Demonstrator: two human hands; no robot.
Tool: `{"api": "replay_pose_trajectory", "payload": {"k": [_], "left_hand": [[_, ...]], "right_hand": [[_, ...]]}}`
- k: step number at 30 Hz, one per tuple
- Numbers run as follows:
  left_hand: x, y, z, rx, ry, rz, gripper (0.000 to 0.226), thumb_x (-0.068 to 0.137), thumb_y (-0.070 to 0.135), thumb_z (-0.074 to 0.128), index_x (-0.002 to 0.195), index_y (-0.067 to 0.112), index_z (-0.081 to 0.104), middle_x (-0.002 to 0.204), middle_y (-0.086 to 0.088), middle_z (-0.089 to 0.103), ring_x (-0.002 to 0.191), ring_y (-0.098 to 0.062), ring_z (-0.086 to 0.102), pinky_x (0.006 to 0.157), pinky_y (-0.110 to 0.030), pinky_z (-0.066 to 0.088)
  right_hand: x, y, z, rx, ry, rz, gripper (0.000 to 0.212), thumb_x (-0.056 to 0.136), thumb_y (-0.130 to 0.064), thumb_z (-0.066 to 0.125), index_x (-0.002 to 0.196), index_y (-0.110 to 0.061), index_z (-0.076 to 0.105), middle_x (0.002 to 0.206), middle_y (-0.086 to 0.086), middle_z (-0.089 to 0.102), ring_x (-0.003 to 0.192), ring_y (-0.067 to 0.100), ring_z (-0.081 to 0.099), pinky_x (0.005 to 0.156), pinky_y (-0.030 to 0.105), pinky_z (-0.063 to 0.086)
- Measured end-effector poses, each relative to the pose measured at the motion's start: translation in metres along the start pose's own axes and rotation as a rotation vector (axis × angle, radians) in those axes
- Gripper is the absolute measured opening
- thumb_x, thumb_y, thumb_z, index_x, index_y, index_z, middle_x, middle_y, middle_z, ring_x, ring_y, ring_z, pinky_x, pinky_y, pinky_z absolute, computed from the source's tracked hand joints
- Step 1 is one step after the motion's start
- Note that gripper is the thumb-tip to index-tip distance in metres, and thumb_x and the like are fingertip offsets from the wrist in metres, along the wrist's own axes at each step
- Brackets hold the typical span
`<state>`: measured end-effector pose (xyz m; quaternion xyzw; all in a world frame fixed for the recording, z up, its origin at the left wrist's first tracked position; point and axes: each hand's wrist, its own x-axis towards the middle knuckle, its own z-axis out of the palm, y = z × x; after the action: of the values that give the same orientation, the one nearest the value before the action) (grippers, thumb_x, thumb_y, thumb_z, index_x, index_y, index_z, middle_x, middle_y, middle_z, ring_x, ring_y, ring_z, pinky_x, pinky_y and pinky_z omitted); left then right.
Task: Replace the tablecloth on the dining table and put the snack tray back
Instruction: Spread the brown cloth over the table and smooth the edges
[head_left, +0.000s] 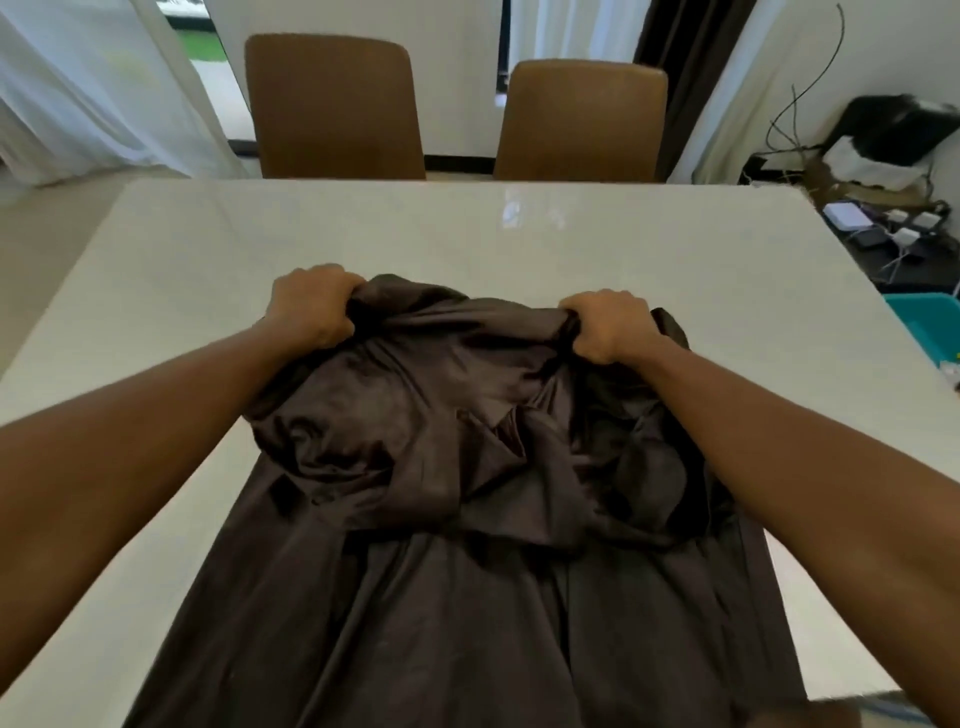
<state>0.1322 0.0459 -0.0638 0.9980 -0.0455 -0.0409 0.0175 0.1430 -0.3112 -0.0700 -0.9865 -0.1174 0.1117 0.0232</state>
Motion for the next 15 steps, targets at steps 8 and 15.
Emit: {"api": "replay_pose_trajectory", "payload": {"k": [8, 15], "left_hand": [[0.014, -0.017, -0.117, -0.07, 0.678, 0.021, 0.057, 0.079, 0.002, 0.055, 0.133, 0.021, 0.057, 0.122, -0.011, 0.053, 0.103, -0.041, 0.044, 0.069, -0.044, 0.044], [-0.043, -0.03, -0.097, -0.017, 0.583, 0.093, 0.066, 0.066, 0.011, 0.051, 0.129, 0.024, 0.063, 0.133, -0.008, 0.057, 0.097, -0.039, 0.044, 0.076, -0.044, 0.043]], "right_hand": [[0.028, 0.01, -0.127, 0.109, 0.916, 0.04, 0.052, 0.075, -0.01, 0.053, 0.121, -0.028, 0.067, 0.11, 0.012, 0.059, 0.093, 0.041, 0.056, 0.065, 0.045, 0.049], [-0.023, 0.008, -0.117, 0.206, 0.621, -0.159, 0.034, 0.077, -0.021, 0.064, 0.11, -0.03, 0.068, 0.098, 0.004, 0.065, 0.091, 0.032, 0.062, 0.073, 0.037, 0.049]]}}
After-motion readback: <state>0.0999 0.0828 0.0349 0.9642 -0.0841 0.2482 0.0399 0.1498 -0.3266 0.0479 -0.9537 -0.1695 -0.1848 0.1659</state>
